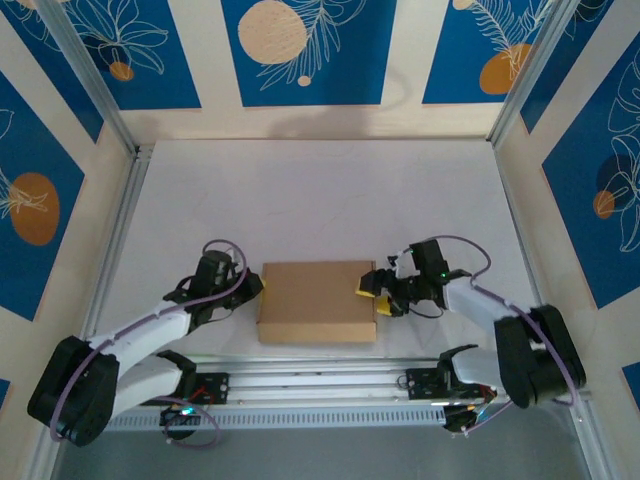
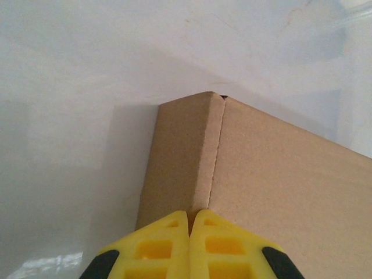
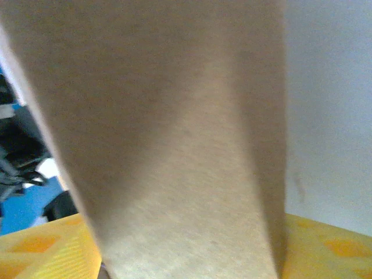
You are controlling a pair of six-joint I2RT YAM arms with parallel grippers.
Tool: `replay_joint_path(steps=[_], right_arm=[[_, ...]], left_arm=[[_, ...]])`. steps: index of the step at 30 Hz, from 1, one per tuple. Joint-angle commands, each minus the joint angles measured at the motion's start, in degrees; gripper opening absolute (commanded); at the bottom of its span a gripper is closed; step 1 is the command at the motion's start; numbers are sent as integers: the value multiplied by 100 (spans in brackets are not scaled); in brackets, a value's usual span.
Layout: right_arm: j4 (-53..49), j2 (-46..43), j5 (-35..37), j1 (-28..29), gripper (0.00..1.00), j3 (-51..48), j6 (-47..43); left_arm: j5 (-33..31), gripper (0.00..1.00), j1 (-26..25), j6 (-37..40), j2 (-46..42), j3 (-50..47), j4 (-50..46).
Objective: Fold the paper box
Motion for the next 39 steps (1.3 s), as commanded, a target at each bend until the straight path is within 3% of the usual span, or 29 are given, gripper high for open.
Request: replay_joint_path(steps=[1, 3, 7, 12, 14, 16, 19, 24, 28, 31, 39], right_arm=[[501, -558, -833, -43, 60, -20, 668], [520, -762, -877, -73, 51, -59, 890], [279, -1154, -767, -179, 43, -86, 1146], [75, -1538, -724, -448, 39, -174, 1579], [67, -1568, -771, -500, 38, -185, 1795], [122, -1568, -824, -517, 38, -179, 2024], [180, -1562, -895, -542, 37, -156, 2267], [186, -1560, -1090, -648, 37, -107, 2438], [189, -1593, -1258, -724, 36, -65, 2535], [204, -1623, -1354, -781, 36, -36, 2594], [289, -1728, -1569, -870, 36, -7, 2763]], left_arm=[[-265, 12, -9, 152, 14, -97, -1986], [-311, 25, -17, 191, -160, 111, -2234], [-514, 41, -16, 547, -475, 693, -2871], [-1196, 55, -146, 1643, -1025, 1776, -3809], [-1372, 55, -406, 2383, -1192, 2203, -3991], [-1570, 58, -1049, 3241, -1244, 2638, -4079], [-2849, 64, -2437, 4364, -1102, 3175, -4200], [-4385, 77, -4045, 6059, -451, 3495, -4117], [-5646, 82, -5117, 7541, 97, 3191, -3347], [-6219, 90, -5599, 8531, 329, 2796, -2327], [-7086, 83, -5660, 10218, 646, 2007, 563]])
